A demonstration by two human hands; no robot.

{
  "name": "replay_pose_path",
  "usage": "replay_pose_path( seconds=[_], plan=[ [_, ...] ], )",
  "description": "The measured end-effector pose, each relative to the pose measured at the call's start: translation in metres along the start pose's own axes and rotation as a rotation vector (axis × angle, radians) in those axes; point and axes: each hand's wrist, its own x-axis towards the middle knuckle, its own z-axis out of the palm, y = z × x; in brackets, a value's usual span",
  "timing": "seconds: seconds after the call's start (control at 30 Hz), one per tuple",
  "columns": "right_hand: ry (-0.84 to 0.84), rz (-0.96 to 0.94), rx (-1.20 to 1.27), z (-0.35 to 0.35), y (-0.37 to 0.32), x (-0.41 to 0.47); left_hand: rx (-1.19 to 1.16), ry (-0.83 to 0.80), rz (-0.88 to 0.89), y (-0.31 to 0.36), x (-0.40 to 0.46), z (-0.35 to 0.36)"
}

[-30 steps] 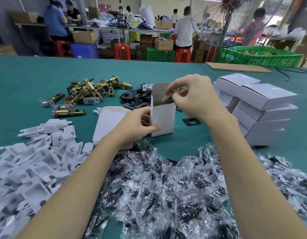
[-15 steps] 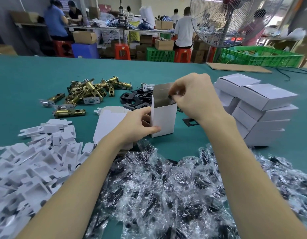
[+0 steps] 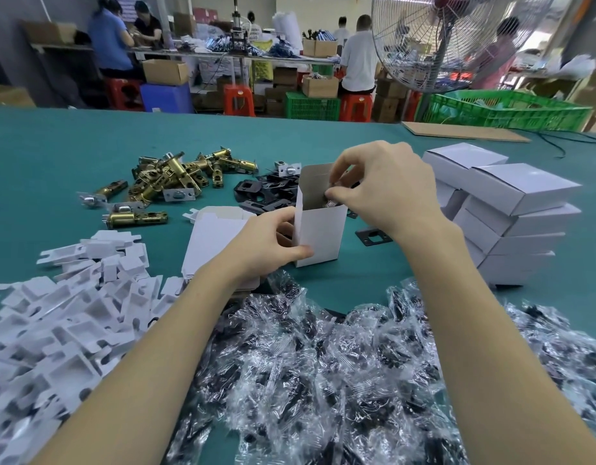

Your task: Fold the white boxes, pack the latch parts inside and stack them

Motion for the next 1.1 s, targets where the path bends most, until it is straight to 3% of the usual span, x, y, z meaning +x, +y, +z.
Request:
replay_pose_path(
  seconds=[0.2, 0.37, 0.57, 0.77, 0.93, 1.1],
  plan=[
    [-0.025, 0.032, -0.155, 0.005, -0.002, -0.001, 0.003, -0.002, -0.002, -0.001, 0.001, 0.000],
    [-0.222, -0.049, -0.311, -0.001, -0.011, -0.003, -0.004, -0.008, 0.008, -0.004, 0.001, -0.001],
    [-0.512, 0.035, -0.331, -0.010, -0.011, -0.008, -0.005, 0.000, 0.013, -0.006, 0.002, 0.000],
    [-0.378, 0.004, -0.215, -0.016, 0.000, -0.001, 0.006, 0.003, 0.002, -0.006, 0.002, 0.000],
    [-0.538, 0.021, -0.219, -0.010, 0.002, -0.005, 0.003, -0.001, -0.009, -0.003, 0.002, 0.002],
    [-0.375, -0.013, -0.150, -0.014, 0.000, 0.001, 0.020, -0.004, -0.013, -0.001, 0.001, 0.002]
  ],
)
